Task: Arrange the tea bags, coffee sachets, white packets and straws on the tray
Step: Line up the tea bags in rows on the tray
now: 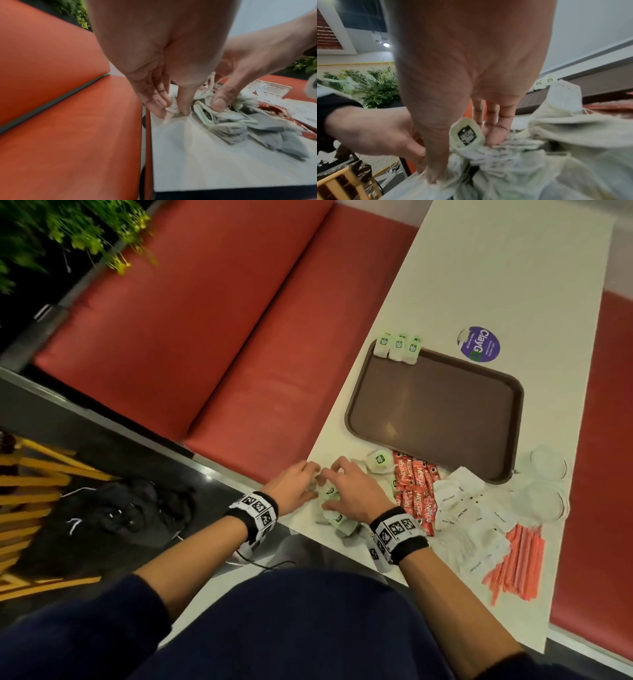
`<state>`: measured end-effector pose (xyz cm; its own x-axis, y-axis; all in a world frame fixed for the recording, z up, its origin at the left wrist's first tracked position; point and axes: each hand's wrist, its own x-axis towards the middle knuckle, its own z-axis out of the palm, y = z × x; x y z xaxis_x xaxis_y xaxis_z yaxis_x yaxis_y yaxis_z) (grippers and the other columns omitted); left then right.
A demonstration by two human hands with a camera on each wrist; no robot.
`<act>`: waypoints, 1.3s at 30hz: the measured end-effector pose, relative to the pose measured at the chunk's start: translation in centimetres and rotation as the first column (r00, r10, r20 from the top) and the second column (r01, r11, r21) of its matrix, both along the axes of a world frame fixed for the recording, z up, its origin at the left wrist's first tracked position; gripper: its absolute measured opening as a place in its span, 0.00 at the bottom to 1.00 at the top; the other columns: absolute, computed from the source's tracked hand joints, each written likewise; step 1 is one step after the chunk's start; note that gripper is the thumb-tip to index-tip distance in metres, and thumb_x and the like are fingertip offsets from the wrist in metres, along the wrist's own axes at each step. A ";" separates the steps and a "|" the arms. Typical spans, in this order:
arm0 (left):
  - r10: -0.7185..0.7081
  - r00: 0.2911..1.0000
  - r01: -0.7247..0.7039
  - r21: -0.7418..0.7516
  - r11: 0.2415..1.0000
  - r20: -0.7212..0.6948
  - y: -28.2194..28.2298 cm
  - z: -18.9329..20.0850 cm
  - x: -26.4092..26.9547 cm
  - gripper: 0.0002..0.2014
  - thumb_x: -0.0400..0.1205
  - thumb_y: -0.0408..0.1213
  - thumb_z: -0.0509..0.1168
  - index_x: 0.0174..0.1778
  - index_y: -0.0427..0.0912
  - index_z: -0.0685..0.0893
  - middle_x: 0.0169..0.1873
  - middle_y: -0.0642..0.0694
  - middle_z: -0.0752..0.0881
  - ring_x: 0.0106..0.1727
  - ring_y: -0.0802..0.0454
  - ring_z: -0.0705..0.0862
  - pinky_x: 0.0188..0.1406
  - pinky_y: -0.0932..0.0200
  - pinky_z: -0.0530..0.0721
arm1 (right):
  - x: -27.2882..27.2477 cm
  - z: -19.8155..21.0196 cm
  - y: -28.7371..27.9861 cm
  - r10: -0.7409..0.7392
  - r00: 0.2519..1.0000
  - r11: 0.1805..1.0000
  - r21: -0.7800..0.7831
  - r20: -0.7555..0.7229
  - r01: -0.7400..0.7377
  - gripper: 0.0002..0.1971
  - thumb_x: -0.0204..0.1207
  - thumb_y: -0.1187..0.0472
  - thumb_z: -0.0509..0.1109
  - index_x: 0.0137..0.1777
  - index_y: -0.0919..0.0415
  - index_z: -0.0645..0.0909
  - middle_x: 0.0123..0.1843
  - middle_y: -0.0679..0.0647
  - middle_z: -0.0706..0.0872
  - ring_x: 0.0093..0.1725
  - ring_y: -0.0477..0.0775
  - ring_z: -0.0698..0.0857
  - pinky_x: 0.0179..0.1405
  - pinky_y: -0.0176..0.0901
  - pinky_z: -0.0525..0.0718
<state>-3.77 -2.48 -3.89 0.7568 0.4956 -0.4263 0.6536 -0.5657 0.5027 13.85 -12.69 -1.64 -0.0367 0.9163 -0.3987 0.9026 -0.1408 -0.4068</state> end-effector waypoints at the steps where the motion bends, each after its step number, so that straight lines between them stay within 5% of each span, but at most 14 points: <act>1: 0.021 1.000 -0.021 -0.022 1.000 0.014 -0.2 0.1 0.2 0.25 0.86 0.39 0.76 0.76 0.41 0.77 0.63 0.45 0.83 0.61 0.44 0.86 0.57 0.52 0.84 | -0.2 -0.2 -0.2 -0.017 1.000 1.000 0.010 -0.012 0.017 0.24 0.76 0.46 0.84 0.68 0.45 0.80 0.70 0.51 0.74 0.67 0.59 0.79 0.53 0.57 0.89; 4: 0.045 0.998 -0.044 -0.024 0.999 0.043 -0.2 -0.1 0.7 0.15 0.83 0.33 0.76 0.64 0.43 0.82 0.57 0.49 0.79 0.55 0.45 0.85 0.56 0.47 0.85 | -0.2 -0.8 -0.3 -0.060 0.996 0.998 0.029 -0.071 0.063 0.18 0.78 0.52 0.83 0.63 0.48 0.82 0.68 0.51 0.76 0.66 0.61 0.81 0.57 0.57 0.87; 9: 0.091 0.996 -0.091 -0.045 0.995 0.016 -0.1 -0.2 1.3 0.15 0.81 0.34 0.77 0.62 0.42 0.84 0.58 0.48 0.70 0.51 0.46 0.80 0.59 0.48 0.83 | -0.1 -0.6 -0.2 -0.077 0.991 0.996 0.046 -0.106 0.082 0.14 0.80 0.52 0.82 0.61 0.50 0.84 0.68 0.52 0.78 0.69 0.62 0.80 0.66 0.61 0.85; 13: 0.115 0.993 -0.114 -0.077 0.990 0.003 0.1 -0.1 2.0 0.17 0.83 0.34 0.73 0.68 0.41 0.83 0.58 0.48 0.72 0.58 0.46 0.80 0.61 0.55 0.79 | 0.1 -0.1 -0.9 -0.005 0.999 0.998 0.069 0.052 0.002 0.35 0.69 0.32 0.82 0.73 0.44 0.79 0.74 0.51 0.75 0.71 0.58 0.74 0.67 0.58 0.83; 15: 0.118 0.993 -0.117 -0.070 0.991 0.010 -0.2 -0.1 2.3 0.17 0.86 0.33 0.69 0.71 0.38 0.83 0.60 0.46 0.75 0.62 0.44 0.81 0.61 0.58 0.76 | 0.1 -0.3 -1.4 0.024 0.996 0.999 0.038 0.090 -0.028 0.40 0.67 0.32 0.83 0.77 0.45 0.76 0.76 0.51 0.74 0.71 0.58 0.74 0.64 0.57 0.85; 19: 0.098 0.995 -0.098 -0.024 0.995 0.001 -0.7 -0.7 2.3 0.19 0.87 0.32 0.69 0.75 0.38 0.80 0.67 0.39 0.79 0.66 0.39 0.82 0.63 0.50 0.81 | 0.1 -0.7 -1.7 -0.008 0.998 0.997 0.080 0.061 0.003 0.21 0.78 0.46 0.80 0.68 0.45 0.81 0.76 0.49 0.74 0.71 0.59 0.77 0.57 0.57 0.88; 23: 0.097 0.995 -0.097 -0.005 0.995 -0.004 -0.8 -0.7 2.4 0.13 0.86 0.29 0.68 0.66 0.40 0.80 0.61 0.39 0.84 0.61 0.38 0.85 0.54 0.48 0.83 | 0.2 -0.7 -1.8 -0.048 0.999 0.991 0.123 0.005 0.047 0.11 0.85 0.54 0.72 0.65 0.49 0.86 0.74 0.51 0.80 0.69 0.60 0.81 0.58 0.60 0.89; 32: 0.133 0.991 -0.133 -0.043 0.990 0.003 -0.6 -0.5 2.9 0.09 0.85 0.31 0.71 0.58 0.42 0.81 0.57 0.45 0.74 0.52 0.42 0.81 0.54 0.46 0.82 | 1.0 -1.1 -2.5 -0.167 0.975 0.964 0.186 -0.145 0.193 0.07 0.87 0.58 0.72 0.62 0.53 0.84 0.59 0.52 0.87 0.60 0.61 0.84 0.55 0.61 0.86; 36: 0.126 0.991 -0.123 -0.060 0.991 0.035 -0.4 -0.2 3.0 0.09 0.83 0.30 0.71 0.50 0.46 0.79 0.47 0.48 0.82 0.49 0.42 0.84 0.47 0.49 0.83 | 1.7 -0.5 -2.8 -0.241 0.949 0.940 0.193 -0.203 0.280 0.05 0.87 0.58 0.73 0.60 0.50 0.82 0.56 0.48 0.89 0.59 0.56 0.83 0.56 0.59 0.85; 39: 0.125 0.988 -0.114 -0.112 0.987 0.094 -0.2 0.4 3.1 0.11 0.83 0.30 0.72 0.53 0.46 0.77 0.42 0.49 0.86 0.44 0.45 0.85 0.43 0.49 0.84 | 2.8 0.1 -3.0 -0.301 0.920 0.913 0.201 -0.253 0.354 0.05 0.87 0.57 0.75 0.59 0.49 0.83 0.54 0.43 0.90 0.58 0.51 0.83 0.57 0.54 0.84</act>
<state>-0.67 -2.70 -3.46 0.7363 0.5414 -0.4059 0.6566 -0.4265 0.6221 16.67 -15.69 -1.50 0.2227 0.9575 -0.1834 0.7107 -0.2882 -0.6418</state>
